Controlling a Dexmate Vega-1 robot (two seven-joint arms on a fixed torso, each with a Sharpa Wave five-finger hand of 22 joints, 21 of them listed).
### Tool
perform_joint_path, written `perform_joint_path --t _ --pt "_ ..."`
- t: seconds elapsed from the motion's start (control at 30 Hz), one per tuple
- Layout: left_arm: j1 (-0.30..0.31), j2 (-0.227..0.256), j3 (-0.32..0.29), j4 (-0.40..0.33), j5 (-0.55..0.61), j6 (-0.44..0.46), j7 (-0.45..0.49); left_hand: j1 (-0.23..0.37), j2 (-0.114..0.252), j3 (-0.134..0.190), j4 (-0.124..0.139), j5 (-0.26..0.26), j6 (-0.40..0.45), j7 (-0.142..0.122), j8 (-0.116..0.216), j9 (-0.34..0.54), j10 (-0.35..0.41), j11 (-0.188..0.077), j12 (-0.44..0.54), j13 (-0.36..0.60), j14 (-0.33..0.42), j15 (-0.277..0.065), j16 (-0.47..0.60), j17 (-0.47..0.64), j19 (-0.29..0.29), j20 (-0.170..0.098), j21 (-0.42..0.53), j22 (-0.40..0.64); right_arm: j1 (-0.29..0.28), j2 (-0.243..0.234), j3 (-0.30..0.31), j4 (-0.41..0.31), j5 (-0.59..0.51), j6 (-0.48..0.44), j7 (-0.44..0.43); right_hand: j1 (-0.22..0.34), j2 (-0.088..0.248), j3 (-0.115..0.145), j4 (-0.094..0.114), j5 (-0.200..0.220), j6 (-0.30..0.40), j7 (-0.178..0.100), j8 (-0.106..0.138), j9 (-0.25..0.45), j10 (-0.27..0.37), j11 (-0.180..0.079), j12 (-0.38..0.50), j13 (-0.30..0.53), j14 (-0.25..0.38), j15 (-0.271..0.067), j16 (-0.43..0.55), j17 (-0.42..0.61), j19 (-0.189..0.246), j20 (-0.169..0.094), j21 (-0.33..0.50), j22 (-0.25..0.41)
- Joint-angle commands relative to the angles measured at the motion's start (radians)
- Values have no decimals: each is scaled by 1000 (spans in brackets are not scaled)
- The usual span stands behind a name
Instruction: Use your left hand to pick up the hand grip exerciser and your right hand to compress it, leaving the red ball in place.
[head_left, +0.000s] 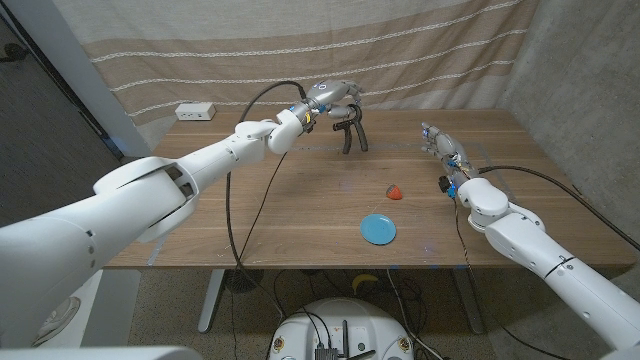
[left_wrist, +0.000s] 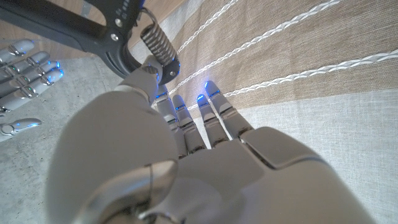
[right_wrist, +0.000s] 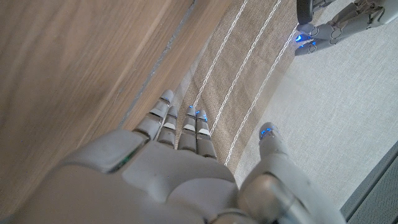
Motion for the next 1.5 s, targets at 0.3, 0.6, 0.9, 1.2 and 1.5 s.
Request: perform_joint_path --t 0.3,0.6,0.9,1.2,1.5 --pt "31 -3 -22 -19 -1 -19 136 -12 12 5 5 6 28 23 158 222 12 -10 -3 3 12 -167 0 6 19 -1 11 5 76 -52 -32 14 62 -50 152 -13 -29 -15 6 -2 -3 12 9 0 -11 10 -2 -1 -2 13 -2 3 -1 13 -9 3" --pt "37 2 -26 -33 12 -28 169 -16 13 5 5 6 29 20 160 221 16 -16 -3 4 14 -172 0 7 23 -4 15 5 99 -59 -45 24 74 -48 194 -25 -35 -24 10 -1 -7 12 10 0 -16 8 -1 -1 -5 15 -3 3 -5 17 -15 3" --pt "38 1 -29 -36 26 -38 199 -16 14 5 4 6 30 20 162 218 21 -16 -2 4 18 -174 0 8 27 -6 19 6 123 -58 -59 43 92 -34 249 -31 -39 -28 12 -1 -9 13 10 0 -17 13 0 -1 -5 17 -2 3 -5 18 -18 3" --pt "33 -14 -27 -8 32 -63 253 -18 13 6 4 6 30 20 164 217 27 -14 -1 4 21 -174 0 8 31 -8 22 7 155 -50 -75 80 118 -23 316 -41 -43 -35 16 1 -9 20 13 0 -19 21 1 -1 -7 22 -2 3 -6 24 -23 3" --pt "12 -45 -10 74 29 -120 324 -17 14 6 2 5 30 18 165 215 27 -15 -3 4 23 -177 0 9 35 -12 26 7 182 -54 -88 94 140 -36 367 -58 -50 -46 22 2 -5 28 16 0 -23 25 2 -1 -11 28 -3 5 -6 29 -27 4"
